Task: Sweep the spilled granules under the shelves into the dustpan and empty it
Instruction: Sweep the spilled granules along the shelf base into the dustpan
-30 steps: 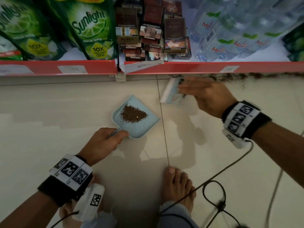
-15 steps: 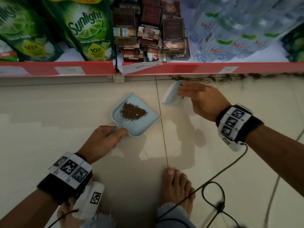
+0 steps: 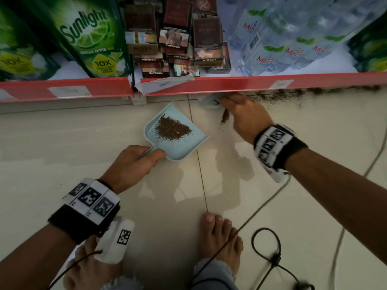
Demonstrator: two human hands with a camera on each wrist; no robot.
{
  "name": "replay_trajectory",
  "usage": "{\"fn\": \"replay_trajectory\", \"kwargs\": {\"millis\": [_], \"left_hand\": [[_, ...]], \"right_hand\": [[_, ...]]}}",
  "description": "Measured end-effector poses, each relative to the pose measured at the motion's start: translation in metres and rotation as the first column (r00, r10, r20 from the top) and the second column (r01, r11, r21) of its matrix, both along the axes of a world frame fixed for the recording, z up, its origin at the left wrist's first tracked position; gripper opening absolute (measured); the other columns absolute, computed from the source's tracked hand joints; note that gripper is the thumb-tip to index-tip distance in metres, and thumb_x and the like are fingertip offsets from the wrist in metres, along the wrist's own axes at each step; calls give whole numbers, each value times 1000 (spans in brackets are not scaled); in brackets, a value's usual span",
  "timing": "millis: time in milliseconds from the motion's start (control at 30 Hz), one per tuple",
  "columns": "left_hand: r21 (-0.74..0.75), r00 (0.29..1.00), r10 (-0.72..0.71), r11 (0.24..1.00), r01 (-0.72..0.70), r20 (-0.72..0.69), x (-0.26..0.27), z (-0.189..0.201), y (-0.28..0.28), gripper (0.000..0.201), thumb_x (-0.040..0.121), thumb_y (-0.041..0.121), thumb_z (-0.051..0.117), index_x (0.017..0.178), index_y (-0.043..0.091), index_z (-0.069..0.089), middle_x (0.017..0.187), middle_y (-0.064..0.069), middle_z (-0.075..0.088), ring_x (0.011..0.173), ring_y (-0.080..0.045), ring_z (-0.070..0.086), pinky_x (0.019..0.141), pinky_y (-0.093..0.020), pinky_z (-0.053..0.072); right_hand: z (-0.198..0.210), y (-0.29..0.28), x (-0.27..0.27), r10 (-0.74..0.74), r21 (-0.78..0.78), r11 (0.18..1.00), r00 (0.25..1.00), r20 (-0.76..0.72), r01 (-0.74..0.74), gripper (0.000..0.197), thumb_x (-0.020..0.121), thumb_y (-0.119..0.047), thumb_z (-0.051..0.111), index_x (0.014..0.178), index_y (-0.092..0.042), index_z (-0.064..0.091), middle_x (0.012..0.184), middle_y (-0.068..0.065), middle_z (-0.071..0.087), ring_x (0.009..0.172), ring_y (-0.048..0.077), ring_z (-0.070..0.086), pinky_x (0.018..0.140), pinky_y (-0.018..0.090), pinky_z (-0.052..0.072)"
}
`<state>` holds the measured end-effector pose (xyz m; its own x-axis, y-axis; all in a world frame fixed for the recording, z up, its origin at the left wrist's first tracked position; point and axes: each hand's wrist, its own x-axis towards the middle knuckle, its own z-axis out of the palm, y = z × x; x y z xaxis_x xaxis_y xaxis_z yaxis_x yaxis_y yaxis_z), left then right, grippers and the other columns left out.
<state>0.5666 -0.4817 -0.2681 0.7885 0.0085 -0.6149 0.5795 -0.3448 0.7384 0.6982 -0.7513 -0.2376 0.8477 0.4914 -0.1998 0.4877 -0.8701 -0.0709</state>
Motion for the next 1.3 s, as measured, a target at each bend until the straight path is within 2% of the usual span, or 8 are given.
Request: {"fn": "replay_trajectory", "kwargs": {"millis": [233, 367, 500, 633, 800, 933, 1200, 1300], "left_hand": [[-14, 1000, -9, 1000, 9, 0, -1, -2, -4, 40, 87, 41, 66, 60, 17, 49, 44, 11, 39, 38, -6, 34, 50, -27, 29], [-9, 999, -50, 999, 50, 8, -2, -1, -10, 42, 87, 43, 65, 56, 20, 47, 45, 10, 39, 39, -7, 34, 51, -28, 30], [-8, 998, -55, 998, 55, 25, 1, 1, -10, 41, 87, 44, 65, 56, 21, 49, 45, 11, 39, 39, -7, 34, 51, -27, 29], [5, 999, -33, 999, 33, 25, -1, 5, -6, 40, 86, 45, 65, 57, 20, 50, 45, 10, 40, 40, -7, 35, 51, -27, 30], [8, 1000, -9, 1000, 9, 22, -5, 7, -4, 40, 87, 42, 65, 58, 19, 50, 46, 10, 40, 41, -8, 35, 52, -28, 30], [8, 1000, -23, 1000, 23, 6, -7, 9, -7, 40, 87, 42, 64, 58, 19, 51, 47, 8, 41, 42, -10, 35, 52, -28, 30], [-24, 999, 16, 1000, -17, -29, -19, 15, 6, 42, 90, 40, 63, 55, 21, 48, 51, 3, 37, 46, -13, 33, 51, -26, 28], [-23, 998, 30, 999, -31, -49, -25, 15, 10, 39, 90, 39, 64, 60, 19, 51, 52, 1, 36, 46, -12, 31, 50, -26, 26]], "right_hand": [[24, -60, -20, -18, 85, 996, 997, 72, 12, 59, 75, 14, 50, 126, -11, 64, 134, 9, 60, 98, 39, 68, 79, 51, 57], [21, -26, -11, 2, 215, 976, 996, 93, -22, 67, 76, 11, 45, 136, -16, 57, 137, 6, 59, 109, 36, 64, 86, 46, 56], [12, -4, -5, 64, 113, 991, 995, 77, -72, 65, 79, 8, 47, 136, -22, 57, 136, 1, 60, 113, 32, 61, 80, 45, 57], [10, -36, -9, 77, 9, 997, 997, 29, -77, 62, 80, 8, 46, 131, -22, 62, 138, -2, 59, 131, 24, 51, 85, 43, 55], [24, -75, -15, 34, 123, 991, 985, 170, -56, 42, 83, 9, 59, 115, -15, 73, 121, 11, 68, 98, 36, 68, 75, 49, 59], [39, -57, -21, 39, 265, 957, 961, 275, -115, 24, 89, -1, 62, 108, -7, 75, 102, 17, 68, 85, 39, 67, 68, 48, 57], [58, 10, -28, -81, 446, 894, 994, 76, 39, 20, 87, -36, 68, 86, -18, 78, 74, -5, 70, 65, 16, 62, 68, 36, 55], [54, 19, -29, -140, 524, 843, 990, 1, 119, 21, 89, -37, 68, 89, -19, 78, 66, -7, 66, 59, 14, 61, 63, 35, 54]]}}
